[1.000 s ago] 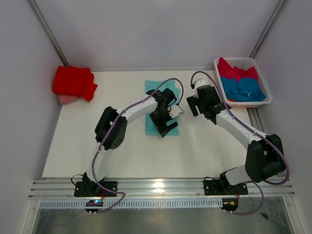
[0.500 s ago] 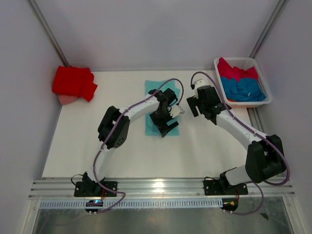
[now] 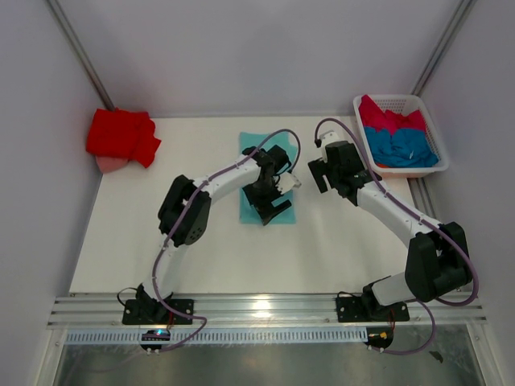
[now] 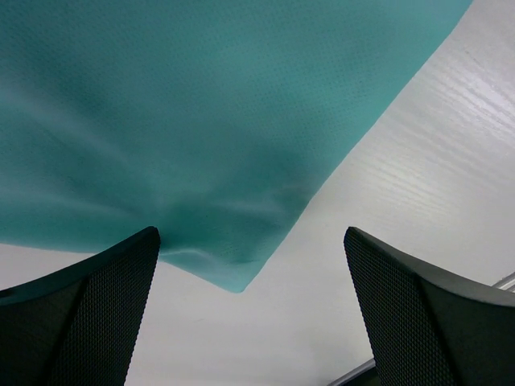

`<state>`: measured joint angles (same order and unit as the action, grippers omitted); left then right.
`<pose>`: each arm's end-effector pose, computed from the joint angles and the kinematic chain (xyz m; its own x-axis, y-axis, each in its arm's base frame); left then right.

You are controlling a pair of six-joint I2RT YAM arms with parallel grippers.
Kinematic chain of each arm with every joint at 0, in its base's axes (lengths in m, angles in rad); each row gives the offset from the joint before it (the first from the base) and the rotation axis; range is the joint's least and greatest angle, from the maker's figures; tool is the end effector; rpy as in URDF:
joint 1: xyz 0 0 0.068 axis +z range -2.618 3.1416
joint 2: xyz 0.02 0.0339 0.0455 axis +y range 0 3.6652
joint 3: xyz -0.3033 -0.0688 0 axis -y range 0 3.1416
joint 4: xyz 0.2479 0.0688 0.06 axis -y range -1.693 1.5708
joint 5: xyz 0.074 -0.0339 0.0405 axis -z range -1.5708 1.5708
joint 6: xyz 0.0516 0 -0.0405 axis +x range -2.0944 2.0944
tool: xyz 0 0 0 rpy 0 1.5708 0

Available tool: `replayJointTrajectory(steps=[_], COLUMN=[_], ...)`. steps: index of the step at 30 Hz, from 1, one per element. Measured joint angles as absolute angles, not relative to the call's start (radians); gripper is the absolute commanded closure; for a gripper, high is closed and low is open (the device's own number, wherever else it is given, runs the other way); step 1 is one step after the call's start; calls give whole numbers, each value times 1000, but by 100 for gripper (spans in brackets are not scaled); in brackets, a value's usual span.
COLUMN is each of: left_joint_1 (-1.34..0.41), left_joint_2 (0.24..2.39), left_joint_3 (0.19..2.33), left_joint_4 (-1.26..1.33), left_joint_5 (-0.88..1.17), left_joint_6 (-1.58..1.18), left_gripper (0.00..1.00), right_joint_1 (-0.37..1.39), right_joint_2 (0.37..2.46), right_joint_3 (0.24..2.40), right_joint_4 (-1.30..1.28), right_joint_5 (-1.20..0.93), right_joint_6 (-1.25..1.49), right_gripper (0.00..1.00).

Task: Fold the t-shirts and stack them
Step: Fold the tshirt

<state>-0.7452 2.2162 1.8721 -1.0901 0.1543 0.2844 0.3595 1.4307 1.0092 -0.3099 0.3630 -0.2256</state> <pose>0.3423 -0.3266 0.2048 -0.5065 0.8446 -0.1734 0.8622 0.4949 -0.1079 0.3054 0.0952 0.2855 -0.5911 -0.4456 -0.6723 -0.2193 0.8910 -0.3976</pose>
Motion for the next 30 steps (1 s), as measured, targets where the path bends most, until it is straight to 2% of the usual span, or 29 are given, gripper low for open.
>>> replayJointTrajectory(steps=[12,21,30], left_joint_1=[-727,-727,-727], left_joint_2=[2257,2255,2243], left_joint_3=[1848,1930,1832], left_joint_4=[-1091,-1108,-1044], left_joint_5=[96,76,71], left_joint_6=[239,239,234], left_gripper=[1,1,1], right_joint_1=[360,360,360], right_joint_2=[1428,1409,1401], right_joint_3=[1009,1003,997], right_joint_4=[-310,-311,-323], right_joint_5=[363,363,278], right_joint_6=[-226,-226,-233], right_gripper=[1,1,1])
